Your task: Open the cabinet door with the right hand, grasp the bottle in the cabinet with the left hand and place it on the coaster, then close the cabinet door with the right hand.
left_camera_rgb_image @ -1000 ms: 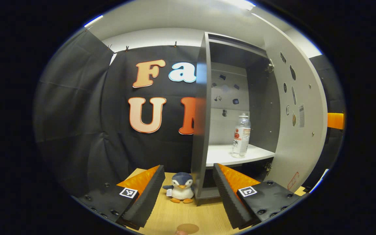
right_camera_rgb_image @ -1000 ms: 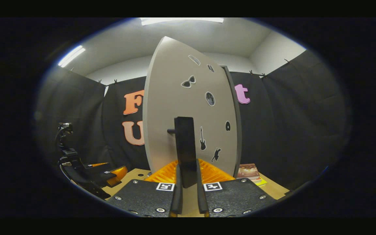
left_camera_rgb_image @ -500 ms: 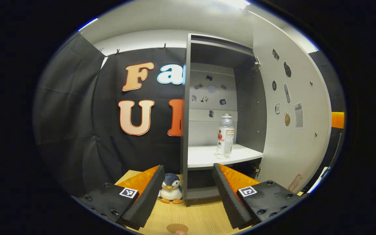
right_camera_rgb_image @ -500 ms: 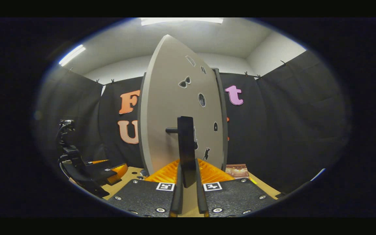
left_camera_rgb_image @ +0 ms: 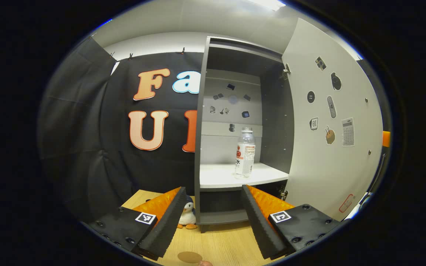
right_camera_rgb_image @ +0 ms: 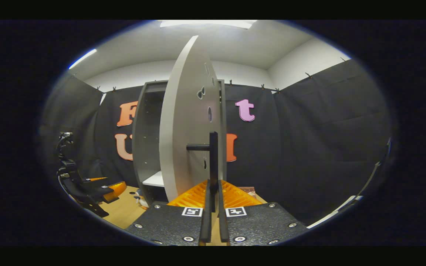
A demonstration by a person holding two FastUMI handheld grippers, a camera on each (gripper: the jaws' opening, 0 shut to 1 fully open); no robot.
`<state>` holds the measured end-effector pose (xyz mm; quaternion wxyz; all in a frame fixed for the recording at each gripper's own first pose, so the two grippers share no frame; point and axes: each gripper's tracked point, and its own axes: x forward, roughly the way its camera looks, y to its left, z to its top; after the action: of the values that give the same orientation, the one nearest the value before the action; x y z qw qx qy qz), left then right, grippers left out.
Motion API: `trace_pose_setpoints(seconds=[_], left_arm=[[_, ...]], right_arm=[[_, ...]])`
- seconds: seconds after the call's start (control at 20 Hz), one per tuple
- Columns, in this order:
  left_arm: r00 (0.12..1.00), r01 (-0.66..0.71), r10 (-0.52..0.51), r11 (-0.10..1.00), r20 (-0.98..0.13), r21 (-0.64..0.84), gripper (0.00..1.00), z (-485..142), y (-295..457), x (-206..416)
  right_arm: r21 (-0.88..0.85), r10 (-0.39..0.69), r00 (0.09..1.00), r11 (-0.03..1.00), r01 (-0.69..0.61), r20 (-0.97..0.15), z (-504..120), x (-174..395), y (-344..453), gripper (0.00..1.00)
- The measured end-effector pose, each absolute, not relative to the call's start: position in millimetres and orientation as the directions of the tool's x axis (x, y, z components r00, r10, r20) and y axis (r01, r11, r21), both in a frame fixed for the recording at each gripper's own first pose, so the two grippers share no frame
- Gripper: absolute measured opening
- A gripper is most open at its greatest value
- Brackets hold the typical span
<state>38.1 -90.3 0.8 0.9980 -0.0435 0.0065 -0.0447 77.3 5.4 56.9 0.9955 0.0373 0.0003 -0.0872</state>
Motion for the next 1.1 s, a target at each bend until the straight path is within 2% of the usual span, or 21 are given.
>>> trace_pose_setpoints(seconds=[0.1,0.25,0.3,0.45,0.55,0.6,0.65,0.7,0.9,1.1], left_arm=[[0.995,0.097,-0.098,0.992,-0.002,-0.078,0.96,3.4,-97.2,39.0],[0.994,0.110,-0.111,0.991,0.001,-0.075,0.96,4.8,-106.8,38.9],[0.994,0.113,-0.113,0.991,0.003,-0.074,0.96,6.7,-110.4,38.0],[0.992,0.123,-0.122,0.990,0.013,-0.062,0.96,10.8,-117.4,36.5],[0.992,0.125,-0.124,0.990,0.018,-0.059,0.96,12.0,-122.1,34.2],[0.992,0.127,-0.127,0.990,0.017,-0.061,0.96,12.1,-124.9,32.7],[0.992,0.130,-0.129,0.990,0.015,-0.063,0.96,11.2,-127.3,31.9],[0.991,0.132,-0.131,0.989,0.013,-0.066,0.96,11.4,-129.7,30.7],[0.990,0.139,-0.138,0.988,0.014,-0.068,0.96,14.9,-134.6,19.9],[0.990,0.140,-0.139,0.988,0.015,-0.069,0.96,13.8,-134.9,11.6]], right_arm=[[0.052,-0.204,0.979,0.978,0.204,-0.009,58.2,66.1,-9.6,0.08],[0.131,-0.160,0.987,0.979,0.159,-0.006,55.7,68.6,-13.3,0.03],[0.147,-0.141,0.990,0.979,0.140,-0.001,54.8,72.5,-9.6,0.10],[0.131,-0.102,0.995,0.986,0.101,-0.002,54.4,76.9,-7.8,0.00],[0.122,-0.081,0.997,0.989,0.081,-0.003,53.7,77.6,-8.8,0.02],[0.122,-0.076,0.997,0.990,0.075,-0.001,54.8,78.6,-9.7,0.10],[0.125,-0.064,0.998,0.990,0.063,0.004,55.4,81.5,-10.3,0.00],[0.126,-0.054,0.999,0.991,0.053,0.008,55.2,83.0,-10.1,0.08],[0.102,-0.039,0.999,0.994,0.038,0.008,54.1,84.5,-10.9,0.10],[0.079,-0.082,0.997,0.993,0.082,-0.006,53.2,82.5,-14.5,0.13]])
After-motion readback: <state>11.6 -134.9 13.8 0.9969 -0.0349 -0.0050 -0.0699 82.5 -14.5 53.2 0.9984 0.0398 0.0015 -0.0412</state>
